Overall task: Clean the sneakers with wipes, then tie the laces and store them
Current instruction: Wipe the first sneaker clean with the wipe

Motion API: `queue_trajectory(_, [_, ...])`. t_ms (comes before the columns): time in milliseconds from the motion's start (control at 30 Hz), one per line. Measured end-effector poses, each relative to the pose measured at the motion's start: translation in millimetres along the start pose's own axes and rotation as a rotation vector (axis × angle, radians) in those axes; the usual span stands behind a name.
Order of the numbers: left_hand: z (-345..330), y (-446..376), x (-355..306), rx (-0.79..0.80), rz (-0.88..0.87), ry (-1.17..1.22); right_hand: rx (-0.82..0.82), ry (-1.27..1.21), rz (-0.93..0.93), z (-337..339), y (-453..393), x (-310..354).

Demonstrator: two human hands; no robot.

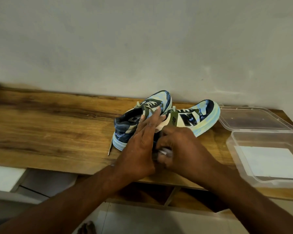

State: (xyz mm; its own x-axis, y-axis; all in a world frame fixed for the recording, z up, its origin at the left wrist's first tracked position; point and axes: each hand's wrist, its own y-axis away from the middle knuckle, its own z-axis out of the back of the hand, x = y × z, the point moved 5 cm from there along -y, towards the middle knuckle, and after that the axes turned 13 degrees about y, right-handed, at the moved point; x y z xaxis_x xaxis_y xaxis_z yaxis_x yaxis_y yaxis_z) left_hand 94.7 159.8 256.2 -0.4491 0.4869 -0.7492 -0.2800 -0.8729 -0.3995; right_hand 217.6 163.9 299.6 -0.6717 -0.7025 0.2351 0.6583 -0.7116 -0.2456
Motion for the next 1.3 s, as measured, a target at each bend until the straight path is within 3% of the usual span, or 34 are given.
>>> queue_trajectory(200, [1, -2, -8, 0.026, -0.066, -0.095, -0.162, -0.005, -0.272, 30, 9, -56])
queue_trajectory(367, [-6, -13, 0, 0.227, -0.279, -0.443, -0.293, -0.019, -0.524, 44, 28, -105])
queue_trajectory(500, [-4, -19, 6, 0.27, -0.335, -0.582, -0.369, -0.055, -0.637, 42, 42, -124])
queue_trajectory(933, [-60, -12, -16, 0.271, -0.434, -0.827, -0.444, -0.052, -0.614, 20, 40, -121])
queue_trajectory(1200, [-60, -26, -16, 0.193, -0.332, -0.822, -0.407, -0.052, -0.51, 7, 37, -109])
queue_trajectory(1300, [-59, -27, -15, 0.204, -0.28, -0.799, -0.437, -0.065, -0.554, 9, 38, -117])
